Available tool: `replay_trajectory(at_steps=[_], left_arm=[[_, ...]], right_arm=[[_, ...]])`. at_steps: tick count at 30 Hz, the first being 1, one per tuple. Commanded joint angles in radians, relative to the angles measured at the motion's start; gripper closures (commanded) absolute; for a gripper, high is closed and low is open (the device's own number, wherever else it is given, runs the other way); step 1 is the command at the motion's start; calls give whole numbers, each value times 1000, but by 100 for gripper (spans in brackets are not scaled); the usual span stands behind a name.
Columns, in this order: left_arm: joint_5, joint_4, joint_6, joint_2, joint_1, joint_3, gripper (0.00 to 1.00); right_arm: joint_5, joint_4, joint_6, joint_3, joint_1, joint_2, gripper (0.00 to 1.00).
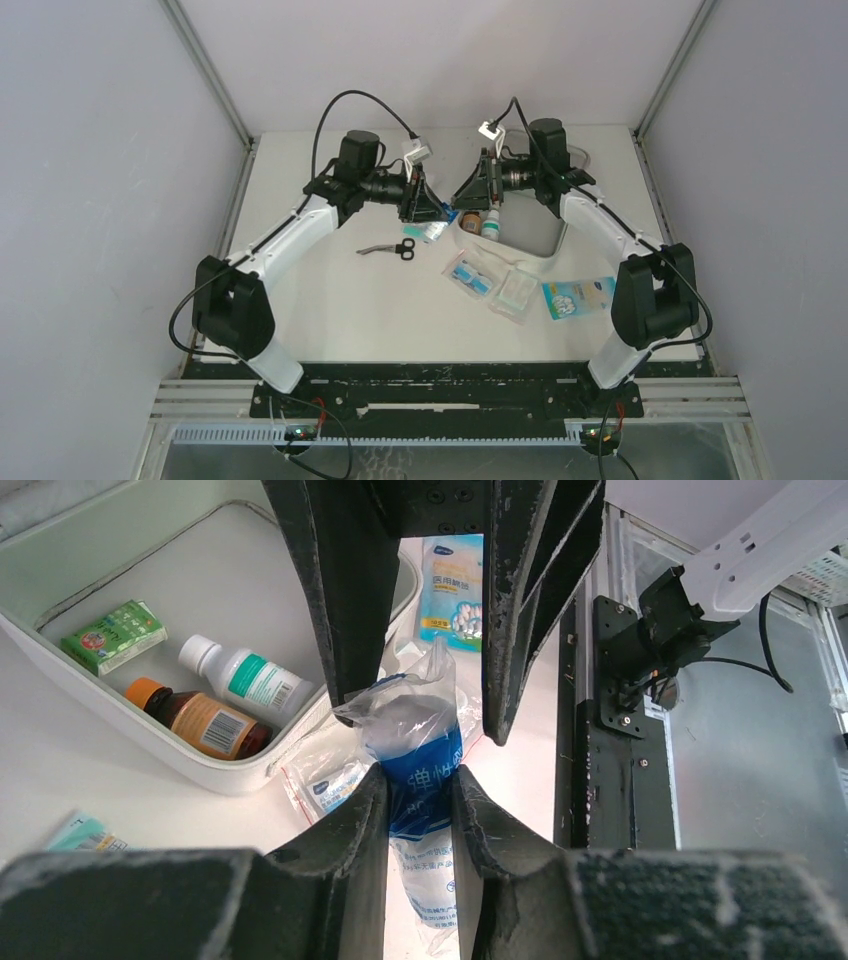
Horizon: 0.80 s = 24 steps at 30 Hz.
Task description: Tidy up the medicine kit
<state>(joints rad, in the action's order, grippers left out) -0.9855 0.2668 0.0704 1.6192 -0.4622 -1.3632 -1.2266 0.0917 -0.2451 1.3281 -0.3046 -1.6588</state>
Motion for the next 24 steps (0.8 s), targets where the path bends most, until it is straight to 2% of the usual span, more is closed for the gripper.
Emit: replay_trajectory(at_steps=[1, 10, 20, 22, 24], left_arm=[[-30, -37, 0, -47, -3, 9, 72], [-33, -36, 5, -50, -3, 13, 72], [-27, -37, 6, -45, -3, 11, 68], [-19, -37, 6, -43, -2, 10, 63], [-5, -35, 7, -41, -1, 8, 55]], right_arm=[[-32, -20, 9, 3, -8, 23, 52], [-19, -7, 18, 5, -18, 6, 58], [8, -2, 15, 3, -4, 7, 88], [17, -4, 11, 5, 8, 11, 92], [20, -2, 9, 3, 26, 15, 96]])
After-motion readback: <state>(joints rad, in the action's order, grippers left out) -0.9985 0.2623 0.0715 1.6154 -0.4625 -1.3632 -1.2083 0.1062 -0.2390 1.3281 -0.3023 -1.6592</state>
